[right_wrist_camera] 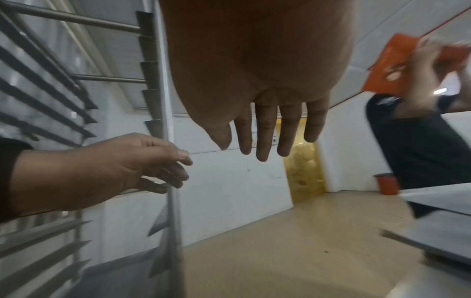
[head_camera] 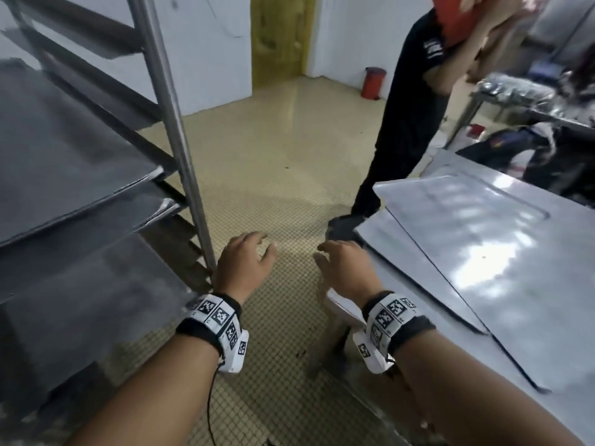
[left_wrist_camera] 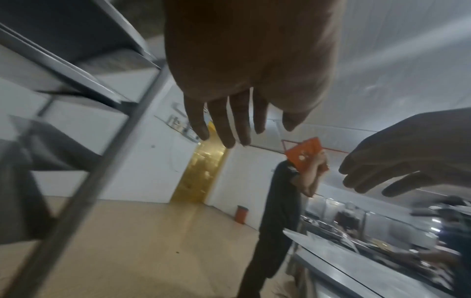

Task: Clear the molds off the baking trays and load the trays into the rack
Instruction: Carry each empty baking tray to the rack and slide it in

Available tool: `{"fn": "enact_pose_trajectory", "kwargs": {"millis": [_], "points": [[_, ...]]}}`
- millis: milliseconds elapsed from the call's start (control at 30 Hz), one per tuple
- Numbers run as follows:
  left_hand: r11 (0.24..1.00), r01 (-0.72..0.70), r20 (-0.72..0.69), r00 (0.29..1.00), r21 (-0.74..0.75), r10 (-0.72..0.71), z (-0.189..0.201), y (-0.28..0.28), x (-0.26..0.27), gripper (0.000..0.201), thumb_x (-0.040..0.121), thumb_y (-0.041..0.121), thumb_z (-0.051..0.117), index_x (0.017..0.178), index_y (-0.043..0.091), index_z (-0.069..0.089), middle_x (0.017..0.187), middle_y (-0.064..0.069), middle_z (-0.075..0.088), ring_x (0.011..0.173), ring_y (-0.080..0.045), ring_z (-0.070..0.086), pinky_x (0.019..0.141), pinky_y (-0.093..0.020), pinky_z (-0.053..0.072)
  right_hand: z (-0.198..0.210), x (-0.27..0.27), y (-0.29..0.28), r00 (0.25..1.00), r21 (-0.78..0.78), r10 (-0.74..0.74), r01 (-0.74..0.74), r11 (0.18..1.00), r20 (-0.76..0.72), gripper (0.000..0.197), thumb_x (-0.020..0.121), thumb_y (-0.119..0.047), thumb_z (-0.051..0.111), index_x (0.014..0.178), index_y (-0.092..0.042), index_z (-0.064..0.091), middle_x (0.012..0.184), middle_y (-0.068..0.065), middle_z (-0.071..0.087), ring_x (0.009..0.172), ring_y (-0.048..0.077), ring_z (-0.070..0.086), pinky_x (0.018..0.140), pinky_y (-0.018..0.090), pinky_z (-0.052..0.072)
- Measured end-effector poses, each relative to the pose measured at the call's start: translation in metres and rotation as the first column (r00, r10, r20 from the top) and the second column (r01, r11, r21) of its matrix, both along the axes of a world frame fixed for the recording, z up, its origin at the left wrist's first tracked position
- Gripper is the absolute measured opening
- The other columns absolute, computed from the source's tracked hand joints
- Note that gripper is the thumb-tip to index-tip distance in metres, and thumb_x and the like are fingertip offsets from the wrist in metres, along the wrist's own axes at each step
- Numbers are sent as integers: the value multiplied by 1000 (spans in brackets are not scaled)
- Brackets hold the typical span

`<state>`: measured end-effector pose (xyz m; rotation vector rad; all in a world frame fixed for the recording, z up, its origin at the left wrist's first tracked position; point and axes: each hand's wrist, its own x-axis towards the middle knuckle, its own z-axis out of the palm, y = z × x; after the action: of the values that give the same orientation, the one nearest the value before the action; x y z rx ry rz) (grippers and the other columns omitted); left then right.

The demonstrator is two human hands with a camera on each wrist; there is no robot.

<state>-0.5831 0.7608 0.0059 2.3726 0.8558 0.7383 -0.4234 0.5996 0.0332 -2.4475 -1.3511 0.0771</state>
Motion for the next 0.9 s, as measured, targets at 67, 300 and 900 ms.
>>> {"fn": "enact_pose_trajectory", "kwargs": {"millis": [67,300,900], "points": [[991,126,-50,991,-41,-128,-5,-26,36,47,94,50,52,117,13,69,102,-2,72,94,-23,66,80,-37,55,-3,25,-38,996,-6,-95,95,995,-3,30,98,-46,52,106,-25,71,103,-2,73,99,25,64,76,36,50],[872,403,-216,858,-276,-465,-35,-148,159,35,93,43,65,120,21,67,97,5,67,91,-17,65,85,-35,56,-33,108,-201,901,-71,-417,411,909,-118,31,96,-46,53,111,-26,71,107,-1,73,103,25,65,81,37,54],[824,478,-468,679,-304,-566,-107,-304,311,50,90,46,68,134,23,61,142,-4,49,134,-27,44,114,-34,35,-127,205,-448,689,-182,-679,655,733,-253,40,81,-52,62,111,-29,73,116,-6,68,116,21,59,95,39,50]]}}
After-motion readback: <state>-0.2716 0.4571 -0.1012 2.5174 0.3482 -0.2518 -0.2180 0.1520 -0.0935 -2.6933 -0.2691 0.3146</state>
